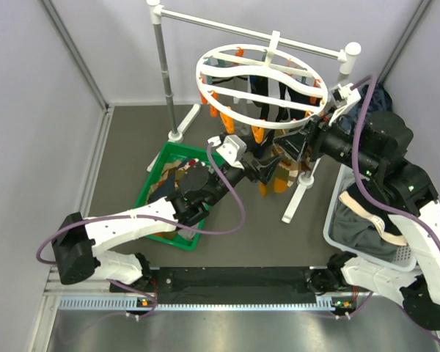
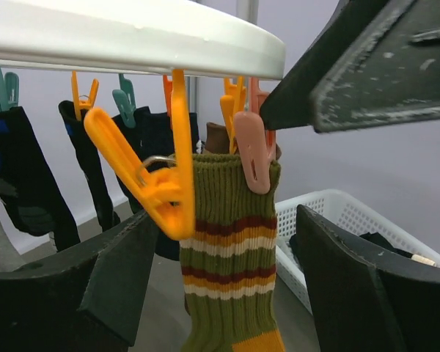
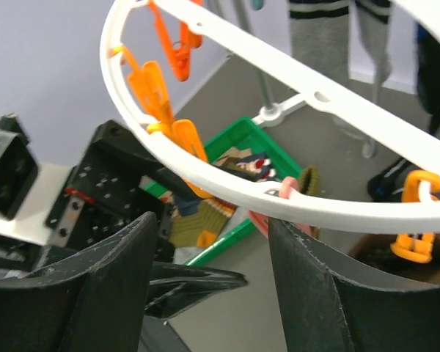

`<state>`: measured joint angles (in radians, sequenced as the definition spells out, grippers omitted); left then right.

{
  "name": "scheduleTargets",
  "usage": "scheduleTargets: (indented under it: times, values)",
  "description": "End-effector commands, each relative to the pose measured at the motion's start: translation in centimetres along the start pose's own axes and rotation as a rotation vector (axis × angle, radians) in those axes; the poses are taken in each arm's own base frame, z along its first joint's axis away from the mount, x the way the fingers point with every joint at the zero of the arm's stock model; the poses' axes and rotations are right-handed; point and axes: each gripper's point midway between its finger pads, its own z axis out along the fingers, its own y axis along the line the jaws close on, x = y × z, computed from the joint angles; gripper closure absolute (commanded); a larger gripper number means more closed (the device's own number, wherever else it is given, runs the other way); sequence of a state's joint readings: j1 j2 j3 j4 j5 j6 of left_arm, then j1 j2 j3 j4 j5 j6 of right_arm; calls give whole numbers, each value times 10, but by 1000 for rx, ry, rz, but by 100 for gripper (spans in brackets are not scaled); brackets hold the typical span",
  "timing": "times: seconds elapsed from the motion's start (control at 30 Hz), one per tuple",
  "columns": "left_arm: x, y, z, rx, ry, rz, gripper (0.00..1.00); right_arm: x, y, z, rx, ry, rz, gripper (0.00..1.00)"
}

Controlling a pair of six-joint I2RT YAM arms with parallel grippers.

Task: Clip the socks to the hanger
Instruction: Open the clamp at the hanger.

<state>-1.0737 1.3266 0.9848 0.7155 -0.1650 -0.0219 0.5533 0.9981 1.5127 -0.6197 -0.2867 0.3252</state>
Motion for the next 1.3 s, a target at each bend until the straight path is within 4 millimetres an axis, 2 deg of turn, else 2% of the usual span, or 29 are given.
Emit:
scheduleTargets:
  times: [0.0, 0.07, 0.1, 0.3, 0.63, 0.77, 0.9, 0.93, 1.13, 1.27]
  values:
    - [-42, -2, -10, 22, -129, -17, 20, -20, -21, -13, 138, -114, -30, 39]
    - [-36, 0, -16, 18, -138, -35, 19, -18, -31, -14, 184, -126, -34, 39]
    - [-43, 0, -19, 19, -171, -44, 19, -19, -32, -15, 192, -136, -41, 39]
    - [-40, 4, -25, 14, -174, -62, 17, -18, -55, -19, 306, -164, -50, 39]
    - [-42, 1, -20, 41, -173, -100, 16, -20, -53, -37, 316, -183, -88, 38]
    - [-49, -5, -14, 66, -174, -115, 17, -27, -41, -49, 278, -200, -96, 38]
    - [-46, -6, -9, 68, -162, -118, 18, -34, -28, -61, 239, -218, -102, 38]
    - [-50, -8, -7, 74, -167, -120, 19, -35, -20, -61, 200, -215, -104, 38]
    - [-45, -11, -4, 86, -151, -122, 24, -27, 16, -50, -11, -141, -100, 37]
    - [-46, -10, -4, 85, -153, -121, 25, -21, 23, -39, -70, -108, -80, 38]
